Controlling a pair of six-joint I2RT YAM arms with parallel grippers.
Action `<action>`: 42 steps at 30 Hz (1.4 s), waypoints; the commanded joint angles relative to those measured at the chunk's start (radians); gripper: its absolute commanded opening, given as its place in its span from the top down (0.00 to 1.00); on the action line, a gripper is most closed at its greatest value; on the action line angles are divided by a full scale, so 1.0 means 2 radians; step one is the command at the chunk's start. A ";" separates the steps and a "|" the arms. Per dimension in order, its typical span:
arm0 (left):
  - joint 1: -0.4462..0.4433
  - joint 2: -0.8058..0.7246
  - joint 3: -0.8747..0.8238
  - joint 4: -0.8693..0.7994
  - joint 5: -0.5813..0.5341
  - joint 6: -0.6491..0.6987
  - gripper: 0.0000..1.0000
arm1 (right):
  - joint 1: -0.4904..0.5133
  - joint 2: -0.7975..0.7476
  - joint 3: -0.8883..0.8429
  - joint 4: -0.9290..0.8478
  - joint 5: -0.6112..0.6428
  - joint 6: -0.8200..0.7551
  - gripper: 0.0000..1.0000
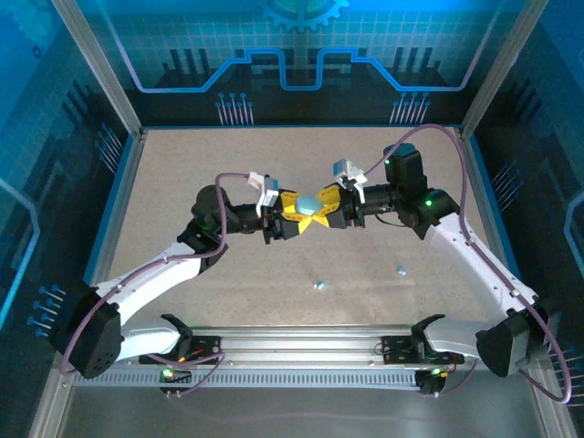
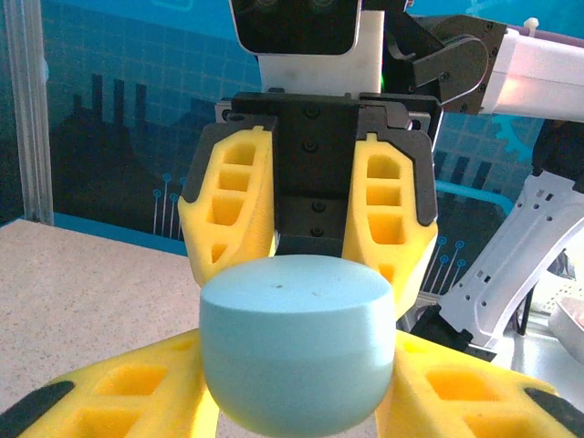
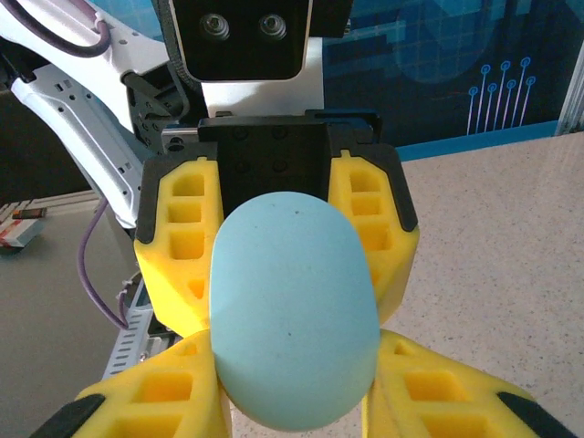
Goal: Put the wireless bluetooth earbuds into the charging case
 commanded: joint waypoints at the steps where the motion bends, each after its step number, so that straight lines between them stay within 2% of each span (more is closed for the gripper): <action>1: -0.002 -0.010 0.019 0.009 0.030 0.012 0.54 | -0.005 0.004 0.015 -0.027 -0.017 -0.016 0.67; 12: -0.002 -0.004 0.023 0.032 0.045 -0.022 0.50 | -0.003 -0.008 0.003 -0.010 -0.004 -0.026 0.68; 25: -0.002 0.009 0.042 -0.012 0.046 -0.013 0.51 | 0.003 -0.019 -0.015 0.016 0.020 -0.025 0.69; 31: -0.003 0.010 0.044 -0.037 0.053 0.004 0.62 | 0.004 -0.016 -0.010 0.025 0.021 -0.010 0.67; 35: -0.003 0.004 0.041 -0.058 0.053 0.027 0.68 | -0.004 -0.013 -0.001 0.024 0.034 0.019 0.60; 42: -0.003 -0.009 0.040 -0.096 0.054 0.058 0.71 | -0.032 0.000 0.013 0.025 0.031 0.070 0.52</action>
